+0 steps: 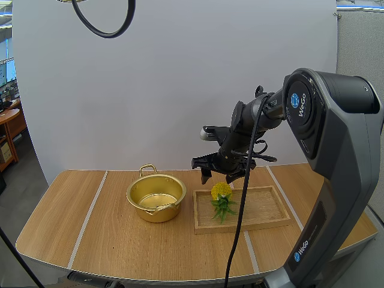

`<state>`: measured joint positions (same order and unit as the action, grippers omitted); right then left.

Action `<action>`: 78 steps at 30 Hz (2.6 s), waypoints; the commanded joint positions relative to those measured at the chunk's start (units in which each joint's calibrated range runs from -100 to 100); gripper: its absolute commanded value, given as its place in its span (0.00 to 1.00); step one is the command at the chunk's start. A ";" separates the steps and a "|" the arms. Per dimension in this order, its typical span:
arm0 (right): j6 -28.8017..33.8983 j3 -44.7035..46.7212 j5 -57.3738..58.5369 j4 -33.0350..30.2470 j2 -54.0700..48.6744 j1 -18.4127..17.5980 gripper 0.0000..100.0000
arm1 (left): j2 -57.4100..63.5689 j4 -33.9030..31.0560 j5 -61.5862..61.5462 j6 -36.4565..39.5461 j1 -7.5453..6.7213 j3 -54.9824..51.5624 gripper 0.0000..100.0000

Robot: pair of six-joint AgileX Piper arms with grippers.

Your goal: Open the pot, put the pineapple inside, and close it

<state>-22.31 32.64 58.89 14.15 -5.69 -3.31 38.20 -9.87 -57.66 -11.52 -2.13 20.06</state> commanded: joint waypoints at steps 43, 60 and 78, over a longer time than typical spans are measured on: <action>3.93 -0.37 -7.04 -5.78 12.73 -0.02 1.00 | 0.27 -0.66 1.94 0.63 0.13 0.43 0.00; 3.71 -0.37 -4.38 -6.35 -1.16 -2.57 0.00 | 0.27 -0.66 1.94 0.63 0.13 0.43 0.00; 3.71 -10.61 -3.31 -7.92 -9.73 -18.96 0.00 | 0.27 -0.66 1.94 0.63 0.13 0.43 0.00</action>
<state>-18.75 23.91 55.58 6.83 -16.08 -21.15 38.20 -9.87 -57.66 -11.44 -2.13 20.06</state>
